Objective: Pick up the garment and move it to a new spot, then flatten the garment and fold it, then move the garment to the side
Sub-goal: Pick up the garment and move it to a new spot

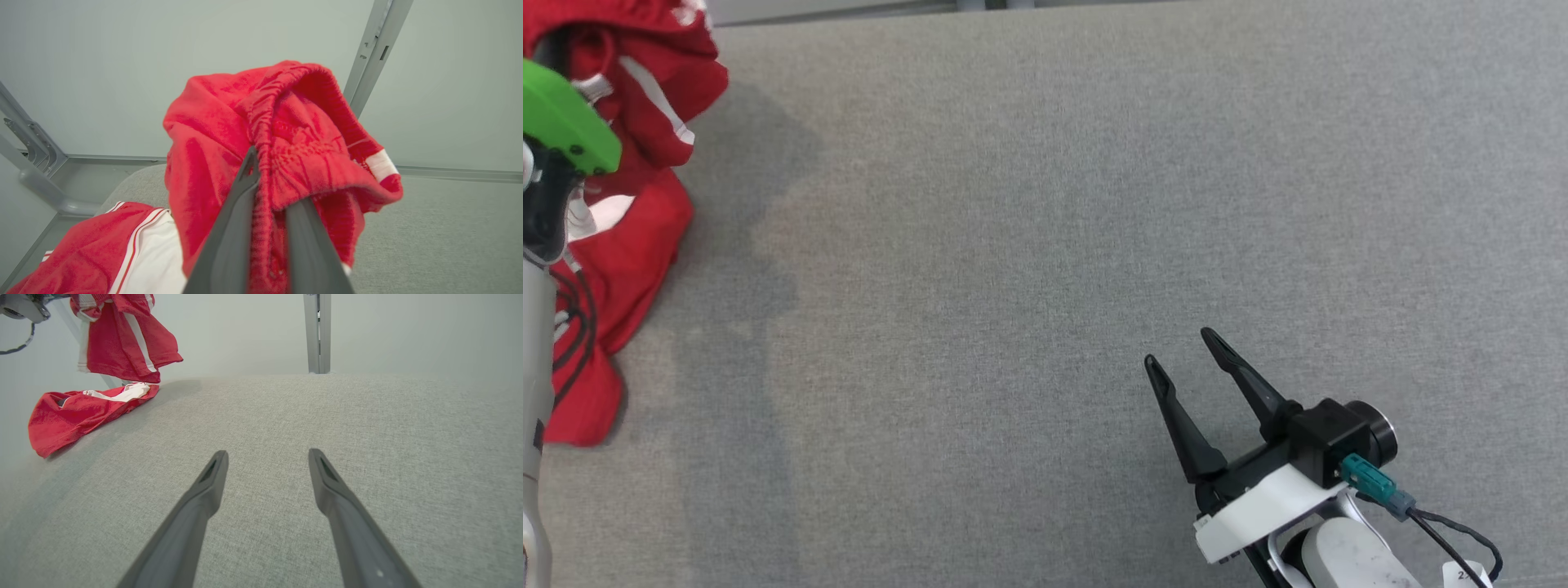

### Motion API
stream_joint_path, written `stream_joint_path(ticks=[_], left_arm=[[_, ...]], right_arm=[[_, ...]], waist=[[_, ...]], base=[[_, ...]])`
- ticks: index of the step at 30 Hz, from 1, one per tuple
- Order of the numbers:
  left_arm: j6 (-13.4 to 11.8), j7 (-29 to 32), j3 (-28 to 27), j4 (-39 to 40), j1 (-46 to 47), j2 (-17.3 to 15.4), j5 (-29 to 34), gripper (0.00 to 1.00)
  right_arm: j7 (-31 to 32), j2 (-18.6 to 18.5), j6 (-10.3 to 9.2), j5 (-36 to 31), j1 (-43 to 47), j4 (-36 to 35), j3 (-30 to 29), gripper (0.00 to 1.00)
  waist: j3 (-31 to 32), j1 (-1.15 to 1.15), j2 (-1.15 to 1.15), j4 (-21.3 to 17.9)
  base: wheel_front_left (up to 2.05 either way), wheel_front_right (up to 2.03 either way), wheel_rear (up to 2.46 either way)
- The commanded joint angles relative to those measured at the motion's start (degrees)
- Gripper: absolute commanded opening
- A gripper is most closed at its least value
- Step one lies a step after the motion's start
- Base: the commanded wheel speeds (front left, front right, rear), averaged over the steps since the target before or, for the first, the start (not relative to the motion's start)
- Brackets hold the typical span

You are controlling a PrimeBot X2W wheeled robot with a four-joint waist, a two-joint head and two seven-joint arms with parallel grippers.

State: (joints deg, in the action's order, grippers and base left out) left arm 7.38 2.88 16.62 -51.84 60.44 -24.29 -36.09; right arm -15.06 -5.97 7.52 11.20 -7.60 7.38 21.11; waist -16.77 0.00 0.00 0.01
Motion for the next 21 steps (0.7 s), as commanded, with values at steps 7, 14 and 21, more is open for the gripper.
stream_joint_path(ticks=[7, 14, 21], left_arm=[[0.16, 7.88, 6.26, 27.64, -11.00, -1.57, -13.04, 0.00], [-1.49, 11.59, 7.80, 55.83, -24.48, 2.24, -24.25, 0.00], [-5.06, 12.71, 17.79, 67.16, -33.37, 8.94, -23.93, 0.00]], right_arm=[[-0.18, 2.02, -0.06, 0.78, 2.89, 0.42, -2.96, 1.00], [-0.18, 2.73, -0.06, 0.33, 3.74, -0.42, -5.50, 1.00], [-0.18, 3.03, -0.06, 1.23, 3.59, -1.46, -7.15, 1.00]], waist=[[11.18, 0.00, 0.00, 0.25], [11.73, 0.00, 0.00, -3.14], [10.15, 0.00, 0.00, -8.98]], base=[[0.00, 0.00, 0.00], [0.00, 0.00, 0.00], [0.00, 0.00, 0.00]])
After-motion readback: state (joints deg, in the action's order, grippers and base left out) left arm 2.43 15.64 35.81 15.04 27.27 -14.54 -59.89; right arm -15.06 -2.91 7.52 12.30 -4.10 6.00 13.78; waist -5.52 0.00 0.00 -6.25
